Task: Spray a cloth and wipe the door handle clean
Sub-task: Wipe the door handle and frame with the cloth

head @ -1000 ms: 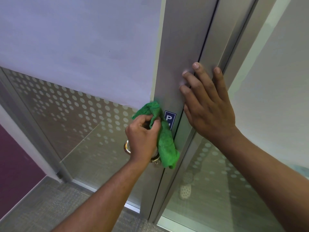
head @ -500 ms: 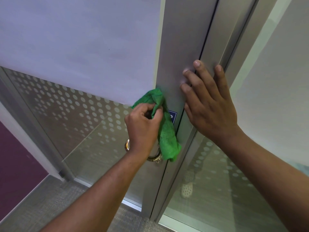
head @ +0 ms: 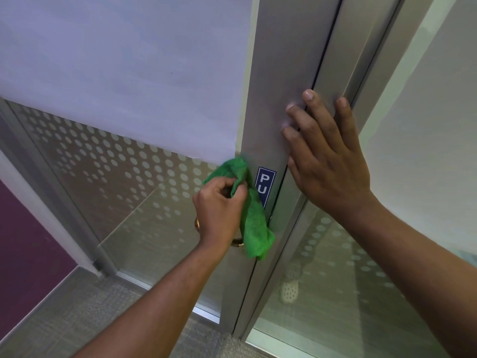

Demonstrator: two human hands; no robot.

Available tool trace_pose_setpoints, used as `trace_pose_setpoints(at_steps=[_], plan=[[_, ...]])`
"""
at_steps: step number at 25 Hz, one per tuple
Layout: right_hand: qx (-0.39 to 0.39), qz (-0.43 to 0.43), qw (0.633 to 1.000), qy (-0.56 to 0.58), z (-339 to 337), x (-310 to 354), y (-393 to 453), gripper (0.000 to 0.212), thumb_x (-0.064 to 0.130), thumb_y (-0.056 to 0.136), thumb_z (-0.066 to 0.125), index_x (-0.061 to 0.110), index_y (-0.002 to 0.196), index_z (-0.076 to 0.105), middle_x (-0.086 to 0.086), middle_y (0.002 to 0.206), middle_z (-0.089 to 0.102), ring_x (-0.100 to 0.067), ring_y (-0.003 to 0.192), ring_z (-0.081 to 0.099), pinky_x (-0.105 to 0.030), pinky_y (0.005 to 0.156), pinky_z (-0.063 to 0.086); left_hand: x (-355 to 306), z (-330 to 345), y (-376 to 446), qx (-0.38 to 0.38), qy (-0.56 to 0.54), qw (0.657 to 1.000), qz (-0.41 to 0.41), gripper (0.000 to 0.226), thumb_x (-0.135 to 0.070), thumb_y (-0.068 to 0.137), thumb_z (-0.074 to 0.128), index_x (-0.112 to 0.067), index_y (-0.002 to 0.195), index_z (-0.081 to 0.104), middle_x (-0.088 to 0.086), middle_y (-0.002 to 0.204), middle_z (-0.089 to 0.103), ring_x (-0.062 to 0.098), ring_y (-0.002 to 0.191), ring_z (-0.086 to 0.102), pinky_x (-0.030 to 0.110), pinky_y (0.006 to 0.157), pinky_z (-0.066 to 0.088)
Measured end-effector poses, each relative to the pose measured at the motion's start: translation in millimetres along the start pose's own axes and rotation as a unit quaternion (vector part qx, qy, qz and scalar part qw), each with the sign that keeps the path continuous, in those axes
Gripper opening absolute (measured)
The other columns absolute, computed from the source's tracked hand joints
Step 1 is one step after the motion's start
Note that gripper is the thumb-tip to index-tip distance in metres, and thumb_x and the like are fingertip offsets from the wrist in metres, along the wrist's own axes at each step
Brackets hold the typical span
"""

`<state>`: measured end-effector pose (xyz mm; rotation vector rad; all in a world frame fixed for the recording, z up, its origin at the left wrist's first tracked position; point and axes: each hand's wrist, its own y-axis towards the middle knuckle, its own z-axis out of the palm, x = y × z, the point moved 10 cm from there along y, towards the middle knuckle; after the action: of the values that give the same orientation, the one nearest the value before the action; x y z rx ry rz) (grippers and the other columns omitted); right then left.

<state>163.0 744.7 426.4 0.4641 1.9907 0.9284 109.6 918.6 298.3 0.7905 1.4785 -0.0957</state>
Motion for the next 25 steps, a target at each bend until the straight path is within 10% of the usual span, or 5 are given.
trace_pose_setpoints(at_steps=[6,14,21,25], plan=[[0.001,0.001,1.0,0.001,0,0,0,0.036,0.01,0.103,0.053,-0.001,0.137,0.058,-0.022,0.159,0.049,-0.041,0.158,0.029,-0.058,0.133,0.008,-30,0,7,-0.019,0.041,0.992,0.119,0.005,-0.01,0.081,0.082,-0.011,0.079,0.077,-0.004,0.076,0.073,0.012,0.066,0.064,0.029,0.063,0.054],[0.003,0.003,1.0,0.008,-2,-1,1,0.037,0.008,0.101,0.058,0.0,0.137,0.057,-0.022,0.159,0.05,-0.041,0.158,0.031,-0.058,0.133,0.007,53,7,-23,0.08,0.099,0.991,-0.05,0.017,-0.009,0.081,0.081,-0.016,0.066,0.078,0.001,0.059,0.071,0.024,0.059,0.069,0.04,0.058,0.056],[0.009,0.004,1.0,0.01,-3,1,2,0.035,0.008,0.102,0.059,-0.001,0.136,0.06,-0.022,0.158,0.051,-0.042,0.158,0.034,-0.061,0.131,0.015,-21,9,-6,0.012,0.064,0.994,0.091,0.002,-0.012,0.079,0.081,-0.011,0.08,0.081,-0.004,0.075,0.075,0.01,0.066,0.065,0.024,0.065,0.052],[0.009,0.001,1.0,0.004,-3,1,2,0.036,0.009,0.102,0.057,0.0,0.136,0.059,-0.021,0.159,0.051,-0.042,0.158,0.034,-0.062,0.13,0.018,12,11,-22,0.041,0.09,0.994,0.038,0.008,-0.007,0.078,0.082,-0.008,0.071,0.077,0.001,0.066,0.071,0.021,0.061,0.065,0.035,0.06,0.053]])
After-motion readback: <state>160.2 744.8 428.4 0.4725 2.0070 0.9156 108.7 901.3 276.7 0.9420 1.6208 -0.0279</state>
